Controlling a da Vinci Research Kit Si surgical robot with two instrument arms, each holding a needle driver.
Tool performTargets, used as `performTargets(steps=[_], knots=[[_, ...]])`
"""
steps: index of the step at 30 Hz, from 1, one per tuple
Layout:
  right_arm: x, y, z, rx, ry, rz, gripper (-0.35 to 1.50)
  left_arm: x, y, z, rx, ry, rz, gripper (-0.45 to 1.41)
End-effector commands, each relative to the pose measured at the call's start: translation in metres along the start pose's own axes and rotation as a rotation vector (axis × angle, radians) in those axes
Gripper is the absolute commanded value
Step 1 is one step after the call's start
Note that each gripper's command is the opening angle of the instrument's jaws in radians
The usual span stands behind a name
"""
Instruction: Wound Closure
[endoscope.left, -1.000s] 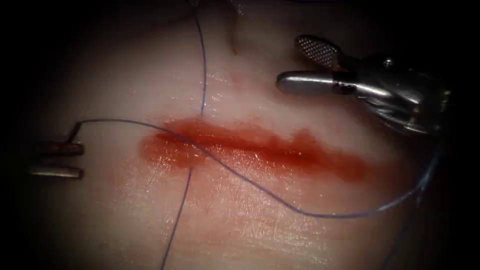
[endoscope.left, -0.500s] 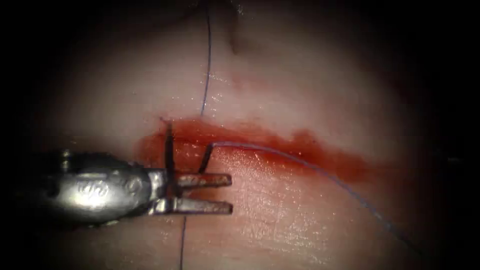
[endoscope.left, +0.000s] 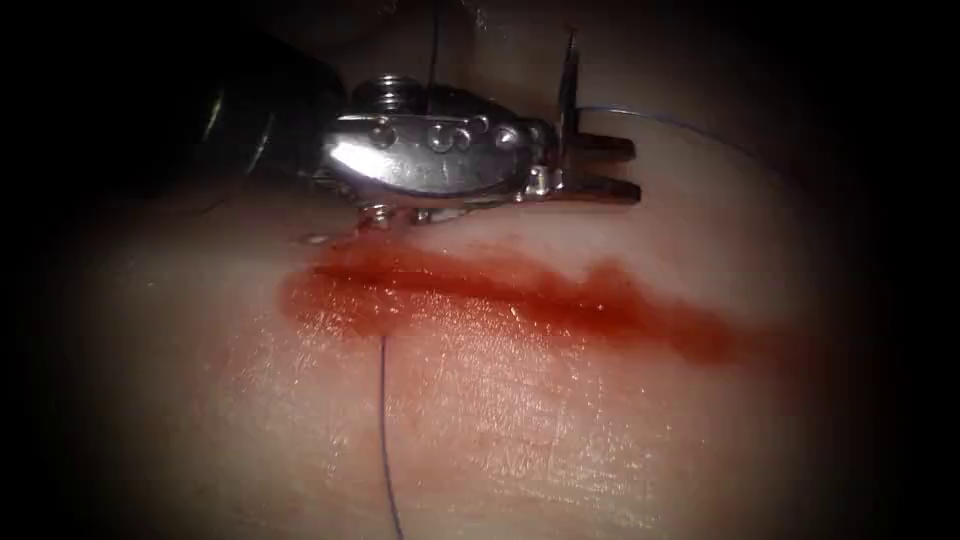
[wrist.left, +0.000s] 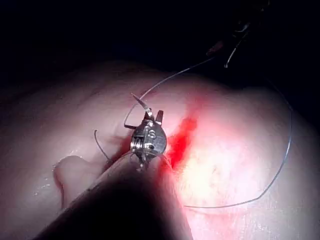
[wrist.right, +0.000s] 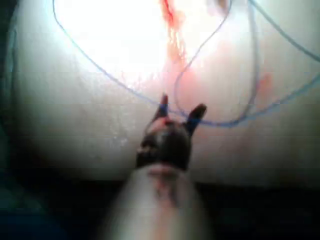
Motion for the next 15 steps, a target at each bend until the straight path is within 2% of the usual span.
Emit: performTargets(steps=[1, 4, 7, 8, 9, 11, 12, 13, 15], knots=[[-0.0009, -0.0011, 0.0006, 0.006, 0.000, 0.002, 1.20, -0.0008, 0.0000, 0.0016, -0.002, 0.000, 0.004, -0.45], [-0.0011, -0.0015, 0.0004, 0.006, 0.001, 0.000, 1.20, -0.0019, -0.0009, 0.0042, -0.007, 0.000, 0.009, -0.45], [-0.0012, -0.0018, 0.0003, 0.005, 0.002, -0.001, 1.20, -0.0029, -0.0021, 0.0064, -0.010, -0.002, -0.013, -0.25], [-0.0013, -0.0019, 0.0004, 0.004, 0.002, -0.001, 1.20, -0.0032, -0.0025, 0.0069, -0.011, -0.002, -0.027, -0.11], [-0.0014, -0.0021, 0.0004, 0.003, 0.003, -0.001, 1.20, -0.0036, -0.0028, 0.0075, -0.017, -0.003, -0.050, 0.19], [-0.0015, -0.0022, 0.0006, 0.007, 0.004, -0.002, 1.20, -0.0041, -0.0031, 0.0081, -0.023, -0.004, -0.093, 0.54], [-0.0015, -0.0024, 0.0007, 0.009, 0.005, -0.002, 1.20, -0.0043, -0.0033, 0.0081, -0.025, -0.005, -0.111, 0.77], [-0.0015, -0.0024, 0.0008, 0.011, 0.005, -0.002, 1.20, -0.0044, -0.0033, 0.0081, -0.023, -0.006, -0.133, 0.88], [-0.0015, -0.0025, 0.0010, 0.015, 0.010, -0.002, 1.20, -0.0042, -0.0035, 0.0078, -0.013, -0.007, -0.151, 0.96]])
